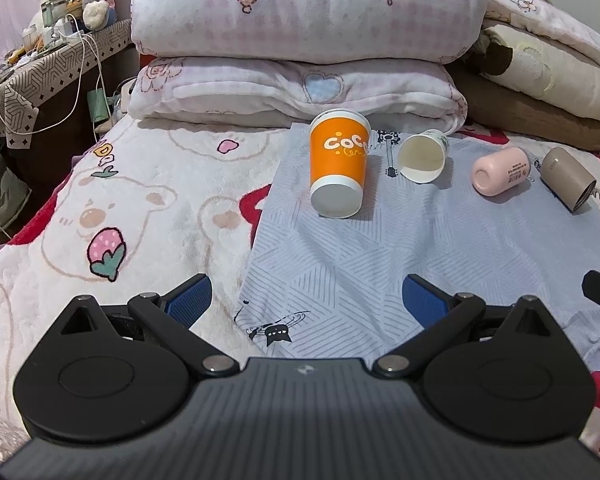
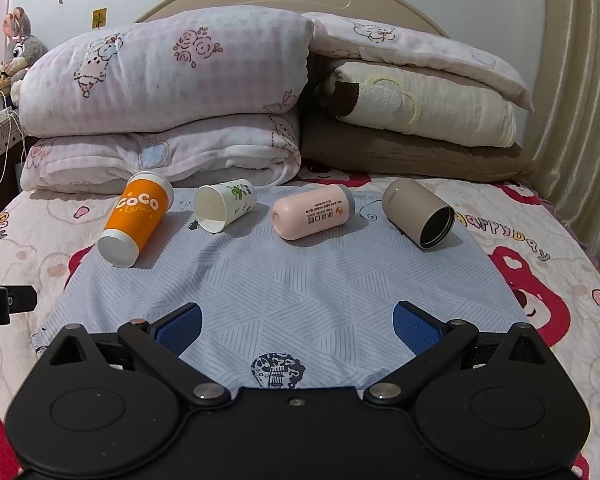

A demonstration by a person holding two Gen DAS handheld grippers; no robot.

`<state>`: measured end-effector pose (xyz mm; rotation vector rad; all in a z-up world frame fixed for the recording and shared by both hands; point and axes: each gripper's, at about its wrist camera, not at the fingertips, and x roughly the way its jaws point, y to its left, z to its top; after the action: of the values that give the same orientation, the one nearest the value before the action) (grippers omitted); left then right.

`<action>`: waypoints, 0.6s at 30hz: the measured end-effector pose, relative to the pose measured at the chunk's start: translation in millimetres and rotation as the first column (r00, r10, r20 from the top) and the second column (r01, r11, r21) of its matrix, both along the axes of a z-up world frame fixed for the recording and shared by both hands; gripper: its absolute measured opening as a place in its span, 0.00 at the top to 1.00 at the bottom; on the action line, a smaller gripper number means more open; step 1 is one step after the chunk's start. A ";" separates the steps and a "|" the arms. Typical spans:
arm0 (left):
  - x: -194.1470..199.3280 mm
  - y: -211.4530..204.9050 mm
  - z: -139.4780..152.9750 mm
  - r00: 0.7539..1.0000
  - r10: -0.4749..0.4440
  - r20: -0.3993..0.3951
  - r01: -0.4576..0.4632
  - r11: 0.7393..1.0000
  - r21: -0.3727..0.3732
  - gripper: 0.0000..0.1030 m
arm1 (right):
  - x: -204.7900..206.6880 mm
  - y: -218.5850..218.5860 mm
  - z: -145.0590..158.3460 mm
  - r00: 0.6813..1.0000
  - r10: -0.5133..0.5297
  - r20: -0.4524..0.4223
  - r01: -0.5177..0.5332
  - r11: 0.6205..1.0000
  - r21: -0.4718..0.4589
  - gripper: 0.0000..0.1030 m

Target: Flip cup upright

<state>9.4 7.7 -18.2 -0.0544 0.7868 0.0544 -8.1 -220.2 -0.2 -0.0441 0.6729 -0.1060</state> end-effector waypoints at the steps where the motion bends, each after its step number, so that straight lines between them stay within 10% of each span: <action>1: 0.1 0.7 -0.5 1.000 -0.002 -0.001 0.002 1.000 -0.006 0.00 | 0.1 0.2 -0.1 1.000 0.000 -0.001 0.000 1.000 -0.001 0.00; 18: -0.8 8.2 28.6 0.997 -0.056 -0.053 0.050 0.993 -0.109 0.00 | 1.9 1.5 5.8 1.000 0.020 -0.019 -0.020 1.000 0.004 0.00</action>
<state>8.6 15.9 10.4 -0.1347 0.8469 -0.0370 -6.2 -218.7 5.6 -0.0482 0.6913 -0.0848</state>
